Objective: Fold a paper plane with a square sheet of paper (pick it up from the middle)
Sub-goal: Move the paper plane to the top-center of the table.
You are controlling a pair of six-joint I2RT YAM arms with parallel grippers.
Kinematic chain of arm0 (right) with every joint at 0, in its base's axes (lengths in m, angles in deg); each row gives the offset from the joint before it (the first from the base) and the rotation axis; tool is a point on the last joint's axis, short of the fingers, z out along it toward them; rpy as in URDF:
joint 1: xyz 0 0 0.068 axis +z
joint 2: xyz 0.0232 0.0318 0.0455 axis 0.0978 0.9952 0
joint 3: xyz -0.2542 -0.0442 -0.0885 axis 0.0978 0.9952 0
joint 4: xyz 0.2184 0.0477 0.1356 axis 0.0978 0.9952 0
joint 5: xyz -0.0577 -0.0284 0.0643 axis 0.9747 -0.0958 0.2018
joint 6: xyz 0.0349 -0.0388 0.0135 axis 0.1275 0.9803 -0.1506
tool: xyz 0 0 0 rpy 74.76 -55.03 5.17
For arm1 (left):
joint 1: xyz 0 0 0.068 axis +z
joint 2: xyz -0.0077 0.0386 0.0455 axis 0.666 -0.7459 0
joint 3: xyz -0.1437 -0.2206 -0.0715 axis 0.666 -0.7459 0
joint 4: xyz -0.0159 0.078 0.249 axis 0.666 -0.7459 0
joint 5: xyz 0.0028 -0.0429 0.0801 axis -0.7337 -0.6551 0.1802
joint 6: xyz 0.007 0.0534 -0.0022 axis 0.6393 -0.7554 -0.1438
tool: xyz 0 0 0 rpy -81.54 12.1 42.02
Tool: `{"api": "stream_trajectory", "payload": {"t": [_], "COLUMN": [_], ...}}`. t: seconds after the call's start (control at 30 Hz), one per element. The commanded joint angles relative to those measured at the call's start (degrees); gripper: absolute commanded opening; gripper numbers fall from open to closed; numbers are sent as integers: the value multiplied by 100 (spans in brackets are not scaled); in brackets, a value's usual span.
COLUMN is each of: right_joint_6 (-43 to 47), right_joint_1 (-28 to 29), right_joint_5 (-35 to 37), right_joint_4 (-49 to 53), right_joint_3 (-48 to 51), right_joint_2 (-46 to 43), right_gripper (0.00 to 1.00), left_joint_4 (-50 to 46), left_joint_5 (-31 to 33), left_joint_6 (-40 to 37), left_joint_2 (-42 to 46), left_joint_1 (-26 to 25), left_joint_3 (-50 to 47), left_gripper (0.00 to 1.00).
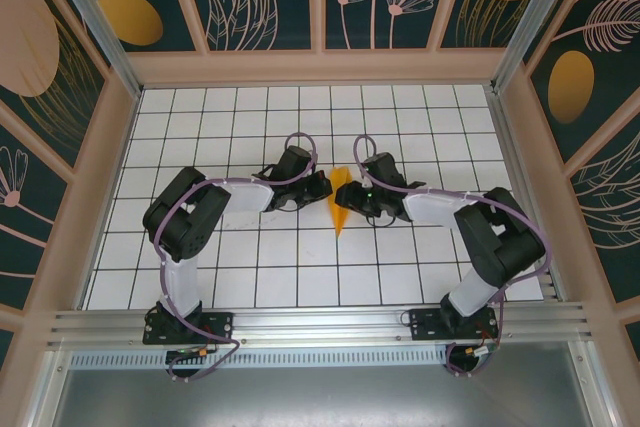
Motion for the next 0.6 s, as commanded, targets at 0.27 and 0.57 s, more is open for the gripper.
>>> {"api": "stream_trajectory", "payload": {"t": [0.27, 0.57], "right_joint_6": [-107, -331], "right_joint_1": [239, 336], "right_joint_5": [116, 444], "right_joint_4": [179, 376], "right_joint_3": [-203, -321], "right_joint_2": [199, 362], "right_gripper": [51, 47], "left_joint_4": [114, 120], "left_joint_5": [-13, -53], "left_joint_6": [86, 88], "left_joint_2": [-168, -161], "left_joint_1": [27, 26], "left_joint_3": [-18, -29], "left_gripper": [0, 0]}}
